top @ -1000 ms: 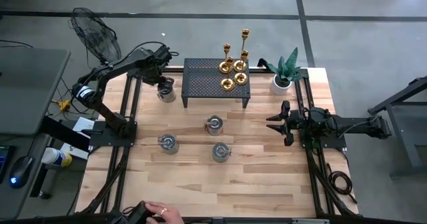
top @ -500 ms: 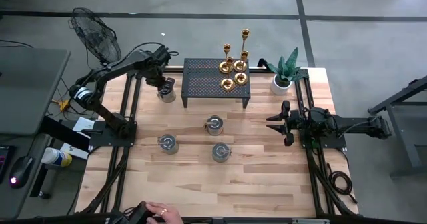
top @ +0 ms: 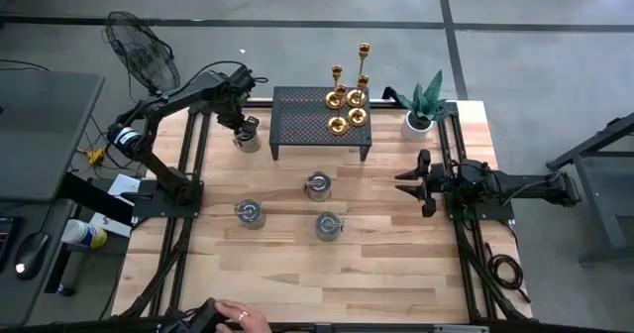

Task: Pick & Place candle stick holders
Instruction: Put the scented candle on the shelf

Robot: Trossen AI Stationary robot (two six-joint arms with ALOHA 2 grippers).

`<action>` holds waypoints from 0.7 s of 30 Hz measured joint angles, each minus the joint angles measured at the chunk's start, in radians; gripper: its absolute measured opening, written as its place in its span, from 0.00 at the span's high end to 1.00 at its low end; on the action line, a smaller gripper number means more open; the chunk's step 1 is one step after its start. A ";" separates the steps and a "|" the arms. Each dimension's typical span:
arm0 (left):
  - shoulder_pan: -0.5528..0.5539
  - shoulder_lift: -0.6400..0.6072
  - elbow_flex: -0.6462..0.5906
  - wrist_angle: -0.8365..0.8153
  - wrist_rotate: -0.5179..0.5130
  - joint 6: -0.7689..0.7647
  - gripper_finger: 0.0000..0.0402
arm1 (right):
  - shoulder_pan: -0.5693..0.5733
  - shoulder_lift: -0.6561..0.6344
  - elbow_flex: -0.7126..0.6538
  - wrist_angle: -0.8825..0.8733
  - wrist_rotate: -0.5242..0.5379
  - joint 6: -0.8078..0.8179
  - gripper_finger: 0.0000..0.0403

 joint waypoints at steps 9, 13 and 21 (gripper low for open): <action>0.000 -0.003 0.078 -0.069 0.030 0.032 1.00 | 0.000 0.000 0.000 0.000 0.000 0.000 0.71; 0.000 -0.003 0.079 -0.073 0.021 0.032 1.00 | 0.000 0.000 0.000 0.000 0.000 0.000 0.71; -0.009 -0.036 0.078 -0.073 -0.004 0.010 1.00 | 0.000 0.000 0.000 0.000 0.000 0.000 0.71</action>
